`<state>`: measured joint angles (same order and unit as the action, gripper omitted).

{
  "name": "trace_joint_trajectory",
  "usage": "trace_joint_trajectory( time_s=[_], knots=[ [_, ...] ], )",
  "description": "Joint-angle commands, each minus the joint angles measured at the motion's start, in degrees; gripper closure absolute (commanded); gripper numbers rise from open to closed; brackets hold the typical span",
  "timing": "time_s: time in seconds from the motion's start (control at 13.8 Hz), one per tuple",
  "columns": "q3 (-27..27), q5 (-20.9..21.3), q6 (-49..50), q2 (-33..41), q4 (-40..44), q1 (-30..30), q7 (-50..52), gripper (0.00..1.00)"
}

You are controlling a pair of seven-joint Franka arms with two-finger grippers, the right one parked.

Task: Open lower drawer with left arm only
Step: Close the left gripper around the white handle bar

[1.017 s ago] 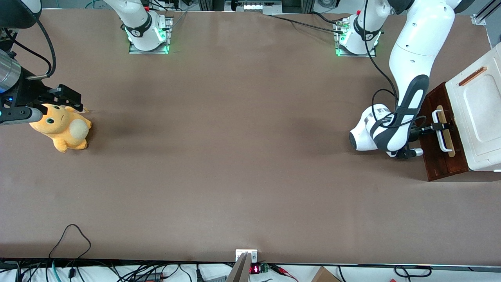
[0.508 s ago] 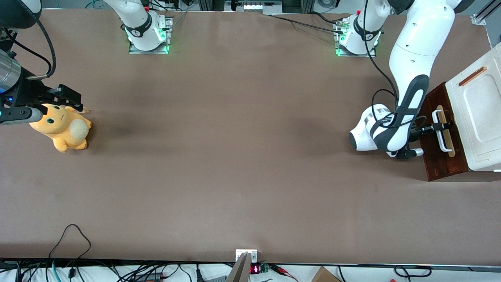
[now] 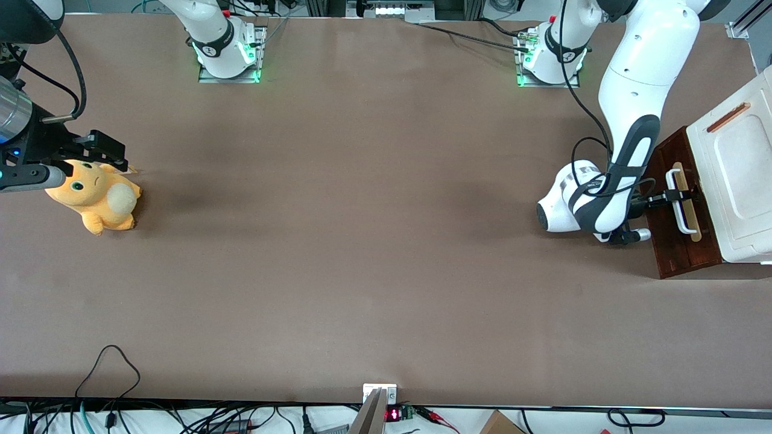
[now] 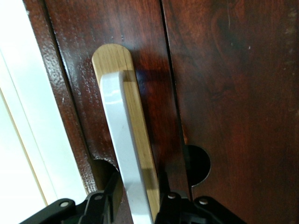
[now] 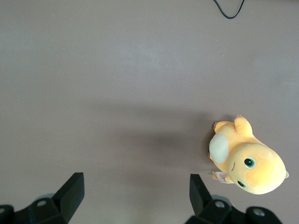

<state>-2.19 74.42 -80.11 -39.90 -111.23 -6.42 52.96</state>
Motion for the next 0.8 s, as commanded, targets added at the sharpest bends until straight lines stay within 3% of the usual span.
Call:
trace_joint_trajectory(
  time_s=[0.0, 0.44, 0.73],
  knots=[
    [-0.1, -0.6, 0.7, 0.0, 0.5, 0.1, 0.4, 0.65],
    [-0.1, -1.2, 0.8, 0.1, 0.6, -0.1, 0.8, 0.76],
    [-0.1, -1.2, 0.8, 0.4, 0.6, 0.0, 1.0, 0.76]
  ],
)
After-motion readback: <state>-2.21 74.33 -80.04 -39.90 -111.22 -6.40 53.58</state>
